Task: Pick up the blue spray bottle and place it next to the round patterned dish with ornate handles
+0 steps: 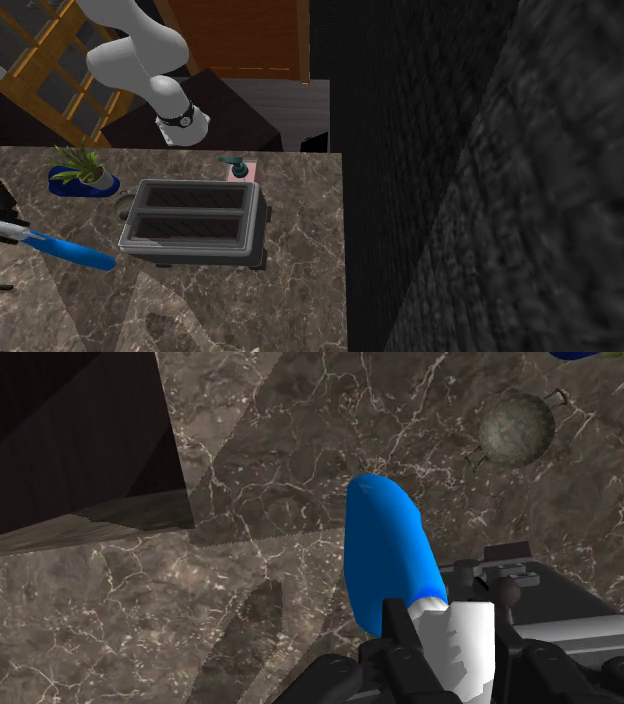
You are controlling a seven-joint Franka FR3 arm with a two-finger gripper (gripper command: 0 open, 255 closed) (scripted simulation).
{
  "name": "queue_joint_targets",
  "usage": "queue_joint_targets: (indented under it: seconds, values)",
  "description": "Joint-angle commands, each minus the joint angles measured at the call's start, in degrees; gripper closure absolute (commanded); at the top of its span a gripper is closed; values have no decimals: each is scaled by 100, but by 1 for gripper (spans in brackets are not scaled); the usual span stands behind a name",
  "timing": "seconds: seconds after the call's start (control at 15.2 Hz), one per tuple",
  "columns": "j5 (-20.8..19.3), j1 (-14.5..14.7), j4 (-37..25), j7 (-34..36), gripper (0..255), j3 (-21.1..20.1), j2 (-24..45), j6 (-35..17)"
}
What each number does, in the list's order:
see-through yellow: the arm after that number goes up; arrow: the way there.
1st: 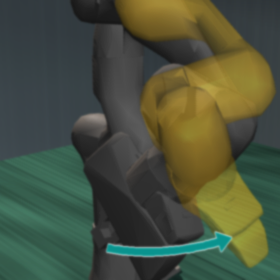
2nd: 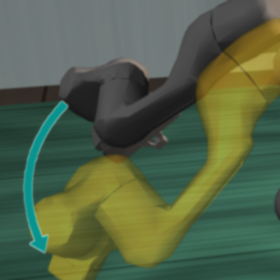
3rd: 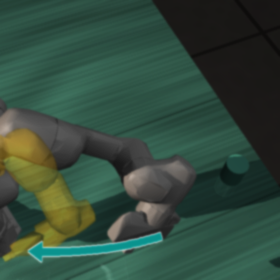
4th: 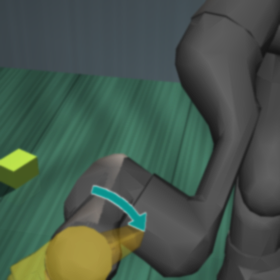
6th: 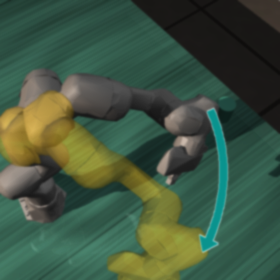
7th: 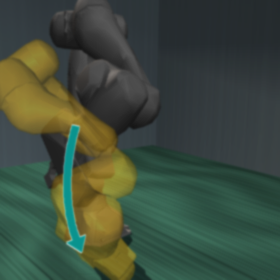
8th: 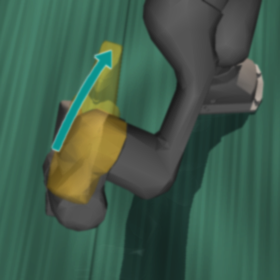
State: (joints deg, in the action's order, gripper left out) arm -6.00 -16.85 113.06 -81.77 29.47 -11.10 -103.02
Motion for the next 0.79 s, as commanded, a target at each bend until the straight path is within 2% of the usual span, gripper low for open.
queue_joint_targets:
  seconds: [0.0,0.73]
  values:
    - [-13,-7,174,7,255,6,-17,-162]
    - [20,-27,890,-25,255,81,130,-1012]
